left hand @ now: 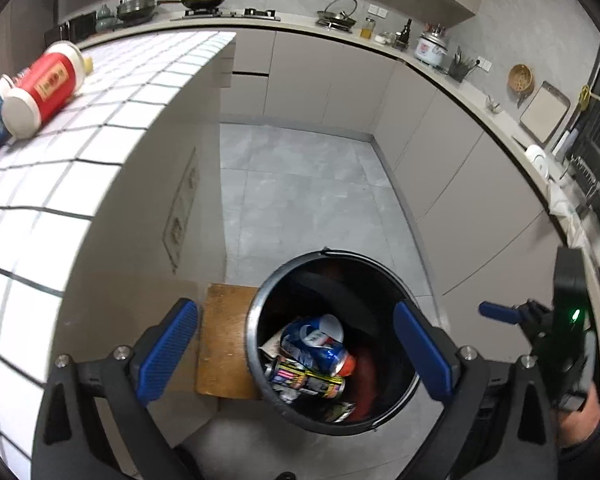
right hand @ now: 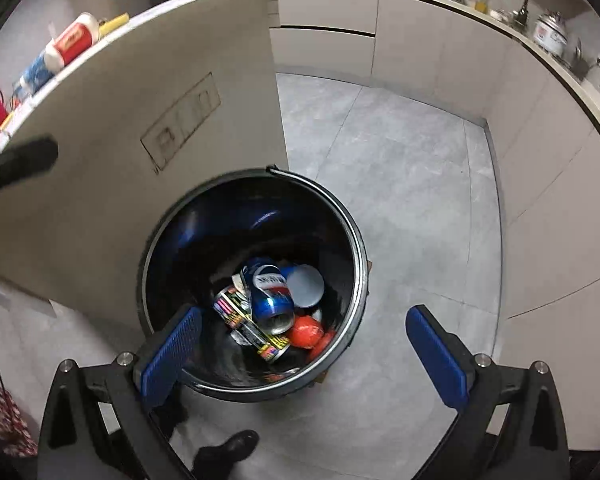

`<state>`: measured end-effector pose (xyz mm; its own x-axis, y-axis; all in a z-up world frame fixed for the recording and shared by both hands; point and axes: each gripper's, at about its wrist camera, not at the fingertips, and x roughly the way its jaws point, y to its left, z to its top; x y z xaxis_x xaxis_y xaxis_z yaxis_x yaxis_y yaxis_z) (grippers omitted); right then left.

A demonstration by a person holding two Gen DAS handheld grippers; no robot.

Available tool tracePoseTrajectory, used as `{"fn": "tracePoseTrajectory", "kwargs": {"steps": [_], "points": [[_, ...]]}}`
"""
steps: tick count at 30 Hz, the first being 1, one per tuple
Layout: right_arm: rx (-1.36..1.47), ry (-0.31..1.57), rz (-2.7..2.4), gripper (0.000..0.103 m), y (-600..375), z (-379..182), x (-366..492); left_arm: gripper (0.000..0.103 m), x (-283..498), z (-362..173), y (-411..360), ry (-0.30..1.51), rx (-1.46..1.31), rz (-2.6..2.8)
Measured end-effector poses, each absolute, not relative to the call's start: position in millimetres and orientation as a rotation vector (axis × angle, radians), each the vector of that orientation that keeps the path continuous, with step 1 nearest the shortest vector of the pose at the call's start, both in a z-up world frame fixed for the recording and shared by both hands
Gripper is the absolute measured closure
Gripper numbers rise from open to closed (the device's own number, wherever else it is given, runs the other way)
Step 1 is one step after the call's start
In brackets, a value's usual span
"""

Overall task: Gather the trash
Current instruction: 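Open both tools over the black bin to drop the cans in, then move both tools back toward the paper cups on the island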

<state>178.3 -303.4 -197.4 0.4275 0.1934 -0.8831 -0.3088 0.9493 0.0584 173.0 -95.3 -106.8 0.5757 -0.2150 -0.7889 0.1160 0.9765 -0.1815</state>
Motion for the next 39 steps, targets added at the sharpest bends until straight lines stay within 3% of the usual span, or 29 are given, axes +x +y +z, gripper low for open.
{"fn": "tracePoseTrajectory", "kwargs": {"steps": [23, 39], "points": [[-0.129, 0.991, 0.265, 0.000, -221, -103, 181, 0.004, 158, -44, -21, 0.847, -0.107, -0.088], [-0.087, 0.954, 0.356, 0.000, -122, -72, 194, 0.004, 141, -32, 105, 0.824, -0.145, 0.062]]}}
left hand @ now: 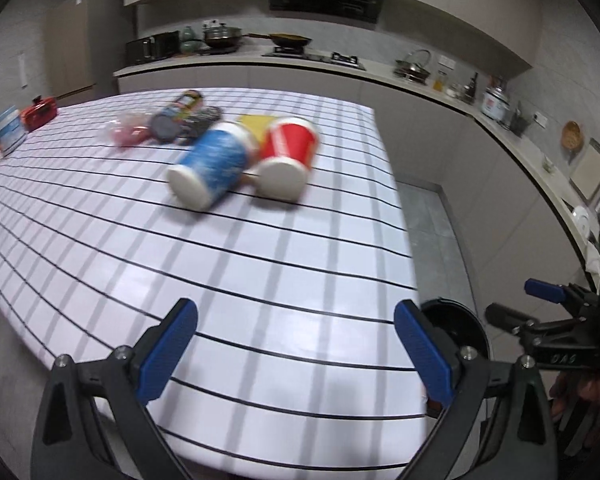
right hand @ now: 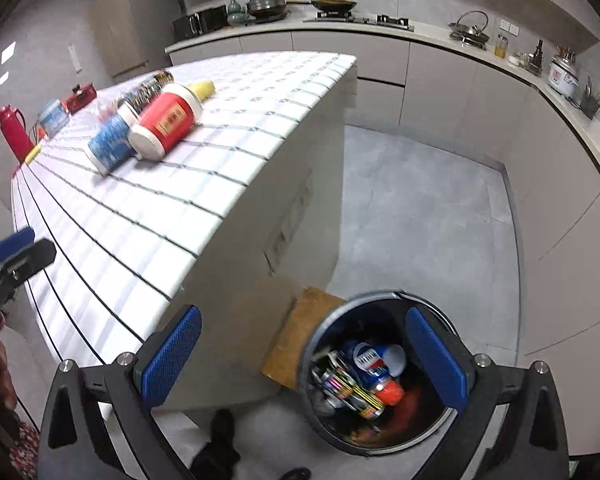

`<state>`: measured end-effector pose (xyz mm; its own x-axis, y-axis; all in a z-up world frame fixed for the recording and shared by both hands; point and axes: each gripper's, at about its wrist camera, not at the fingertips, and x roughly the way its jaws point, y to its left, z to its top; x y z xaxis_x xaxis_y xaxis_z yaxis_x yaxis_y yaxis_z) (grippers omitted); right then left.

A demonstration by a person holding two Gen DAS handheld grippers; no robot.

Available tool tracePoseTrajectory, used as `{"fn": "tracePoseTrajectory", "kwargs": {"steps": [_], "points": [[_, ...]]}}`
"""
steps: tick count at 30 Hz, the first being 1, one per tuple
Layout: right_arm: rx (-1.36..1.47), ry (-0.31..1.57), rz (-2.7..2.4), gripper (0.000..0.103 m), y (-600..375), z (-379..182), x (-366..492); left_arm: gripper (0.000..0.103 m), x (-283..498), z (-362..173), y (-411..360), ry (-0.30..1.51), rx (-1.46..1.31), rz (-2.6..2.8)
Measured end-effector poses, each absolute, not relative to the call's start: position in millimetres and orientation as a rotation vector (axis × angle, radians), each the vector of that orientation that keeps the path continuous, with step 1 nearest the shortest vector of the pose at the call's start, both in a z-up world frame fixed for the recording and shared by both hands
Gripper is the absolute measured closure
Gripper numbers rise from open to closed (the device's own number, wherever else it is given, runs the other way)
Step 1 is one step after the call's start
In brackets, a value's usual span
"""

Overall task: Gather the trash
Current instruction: 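Move both tools back toward the paper cups on the island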

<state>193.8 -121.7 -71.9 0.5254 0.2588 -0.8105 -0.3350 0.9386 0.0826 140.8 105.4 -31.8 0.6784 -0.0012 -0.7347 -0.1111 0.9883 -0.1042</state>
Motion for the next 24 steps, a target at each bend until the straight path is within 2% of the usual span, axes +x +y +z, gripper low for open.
{"fn": "tracePoseTrajectory", "kwargs": {"steps": [8, 16, 24], "points": [[-0.059, 0.940, 0.355, 0.000, -76, -57, 211, 0.004, 147, -28, 161, 0.796, -0.112, 0.116], [-0.024, 0.933, 0.313, 0.000, -47, -51, 230, 0.015, 168, -31, 195, 0.801, -0.098, 0.067], [0.042, 0.864, 0.258, 0.000, -26, -35, 255, 0.020, 207, -37, 214, 0.802, -0.095, 0.007]]}}
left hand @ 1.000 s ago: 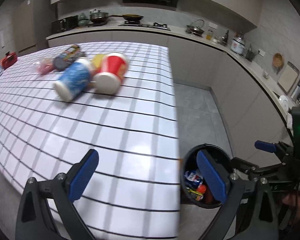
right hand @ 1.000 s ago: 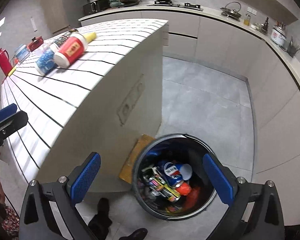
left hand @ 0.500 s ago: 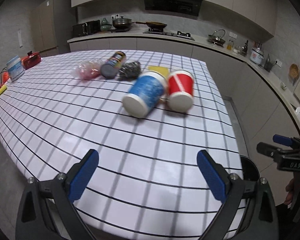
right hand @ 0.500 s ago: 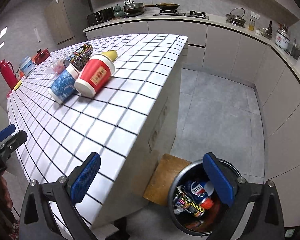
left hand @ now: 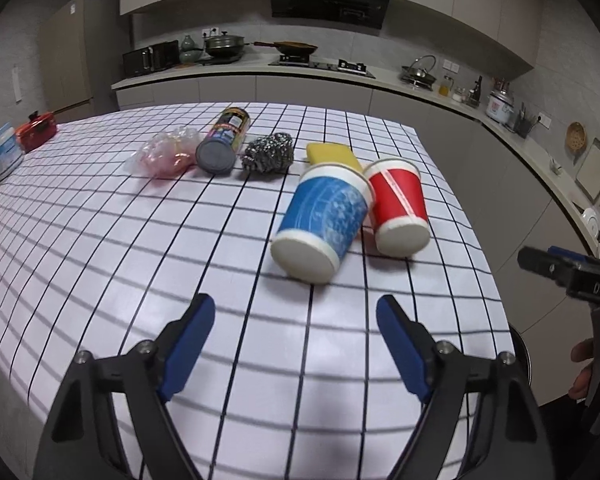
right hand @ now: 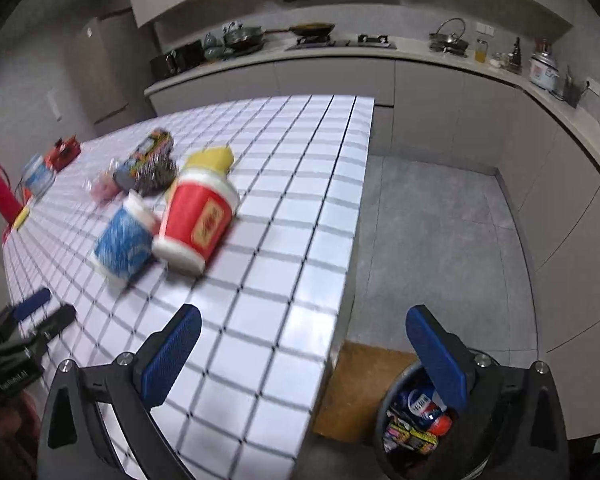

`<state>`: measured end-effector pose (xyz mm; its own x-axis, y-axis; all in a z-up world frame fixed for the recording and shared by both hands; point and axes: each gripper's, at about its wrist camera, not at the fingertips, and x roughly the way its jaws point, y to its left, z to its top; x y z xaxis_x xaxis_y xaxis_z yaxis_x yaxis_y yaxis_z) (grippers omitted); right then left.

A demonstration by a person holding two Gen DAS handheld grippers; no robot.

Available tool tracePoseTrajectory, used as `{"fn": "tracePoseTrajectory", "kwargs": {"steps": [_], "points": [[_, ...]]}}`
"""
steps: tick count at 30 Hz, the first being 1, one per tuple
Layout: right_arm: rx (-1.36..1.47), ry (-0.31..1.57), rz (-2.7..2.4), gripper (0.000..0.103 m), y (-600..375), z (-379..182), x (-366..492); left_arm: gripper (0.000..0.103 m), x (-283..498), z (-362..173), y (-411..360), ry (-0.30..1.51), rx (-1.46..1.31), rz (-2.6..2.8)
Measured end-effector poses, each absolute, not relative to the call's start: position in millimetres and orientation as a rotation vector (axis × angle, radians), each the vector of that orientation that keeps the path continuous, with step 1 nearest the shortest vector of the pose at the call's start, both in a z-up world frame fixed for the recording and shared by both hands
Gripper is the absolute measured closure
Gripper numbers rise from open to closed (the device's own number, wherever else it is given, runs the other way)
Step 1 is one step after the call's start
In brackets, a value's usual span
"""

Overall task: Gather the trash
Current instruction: 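Move both tools back toward the paper cups on the island, then grasp the blue paper cup with the left tool while the right tool grasps the red cup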

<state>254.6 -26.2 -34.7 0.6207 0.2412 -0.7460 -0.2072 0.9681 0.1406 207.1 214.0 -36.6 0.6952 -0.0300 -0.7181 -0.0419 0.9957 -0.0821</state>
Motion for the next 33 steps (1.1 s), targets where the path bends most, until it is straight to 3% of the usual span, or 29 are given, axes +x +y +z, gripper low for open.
{"fn": "tracePoseTrajectory", "kwargs": {"steps": [14, 18, 33], "points": [[0.109, 0.858, 0.185, 0.000, 5, -18, 302, 0.026, 277, -58, 215, 0.831, -0.079, -0.121], [0.128, 0.880, 0.177, 0.000, 15, -28, 309, 0.041, 294, -65, 214, 0.855, -0.102, -0.147], [0.122, 0.912, 0.189, 0.000, 59, -45, 327, 0.041, 311, -66, 246, 0.840, -0.101, -0.077]]}}
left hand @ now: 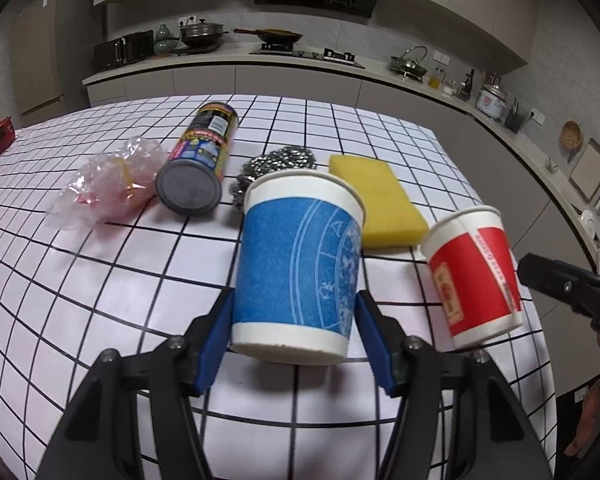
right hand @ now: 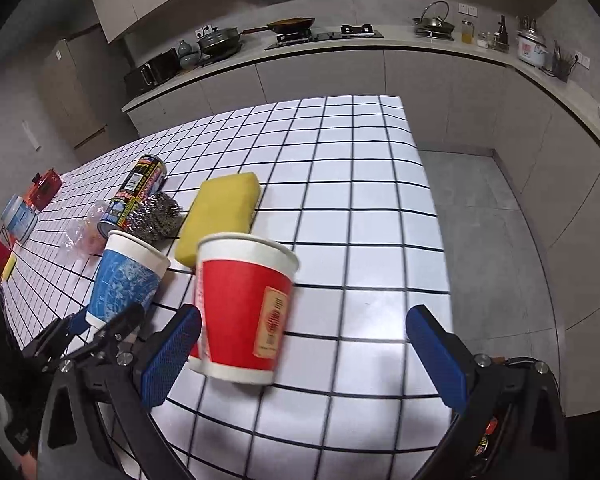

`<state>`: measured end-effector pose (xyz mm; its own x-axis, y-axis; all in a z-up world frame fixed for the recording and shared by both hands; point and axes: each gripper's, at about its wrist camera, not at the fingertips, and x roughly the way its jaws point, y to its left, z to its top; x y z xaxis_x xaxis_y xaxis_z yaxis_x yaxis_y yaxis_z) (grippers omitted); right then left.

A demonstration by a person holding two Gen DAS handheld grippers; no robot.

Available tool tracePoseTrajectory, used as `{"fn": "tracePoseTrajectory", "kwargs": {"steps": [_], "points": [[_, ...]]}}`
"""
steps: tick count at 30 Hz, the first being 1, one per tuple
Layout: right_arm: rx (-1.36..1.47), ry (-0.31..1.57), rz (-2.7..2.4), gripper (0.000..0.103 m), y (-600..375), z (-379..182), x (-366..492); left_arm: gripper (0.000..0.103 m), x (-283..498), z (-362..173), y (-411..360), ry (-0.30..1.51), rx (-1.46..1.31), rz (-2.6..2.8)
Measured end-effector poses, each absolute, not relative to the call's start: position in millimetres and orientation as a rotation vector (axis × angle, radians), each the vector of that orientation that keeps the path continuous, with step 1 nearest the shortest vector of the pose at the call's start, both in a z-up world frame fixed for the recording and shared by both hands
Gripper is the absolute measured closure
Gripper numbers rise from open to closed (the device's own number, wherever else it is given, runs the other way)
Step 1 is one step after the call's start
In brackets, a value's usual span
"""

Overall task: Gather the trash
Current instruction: 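Grasp the blue paper cup with the left tool while the right tool grasps the red cup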

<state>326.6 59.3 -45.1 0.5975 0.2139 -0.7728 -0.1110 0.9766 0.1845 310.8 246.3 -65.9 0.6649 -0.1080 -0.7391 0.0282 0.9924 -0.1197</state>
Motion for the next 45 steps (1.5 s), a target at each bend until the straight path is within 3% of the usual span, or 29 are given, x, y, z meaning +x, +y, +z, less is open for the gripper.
{"fn": "tracePoseTrajectory", "kwargs": {"steps": [5, 12, 18, 23, 25, 33, 37, 45], "points": [[0.105, 0.924, 0.193, 0.000, 79, -48, 334, 0.035, 313, -62, 250, 0.831, -0.095, -0.056], [0.103, 0.962, 0.193, 0.000, 93, -60, 345, 0.035, 325, -66, 261, 0.846, -0.121, -0.058], [0.099, 0.998, 0.196, 0.015, 100, -69, 355, 0.035, 326, -65, 260, 0.846, -0.118, -0.058], [0.088, 1.020, 0.180, 0.017, 100, -76, 358, 0.035, 331, -62, 258, 0.845, -0.110, -0.059], [0.073, 1.025, 0.170, 0.038, 100, -77, 360, 0.035, 334, -64, 257, 0.856, -0.107, -0.061], [-0.007, 1.023, 0.151, 0.037, 100, -78, 362, 0.035, 338, -72, 252, 0.883, -0.088, -0.063], [0.021, 1.022, 0.186, 0.044, 95, -80, 361, 0.043, 334, -72, 252, 0.871, -0.090, -0.070], [0.032, 0.995, 0.196, 0.045, 83, -72, 351, 0.043, 318, -60, 246, 0.830, -0.093, -0.069]]}}
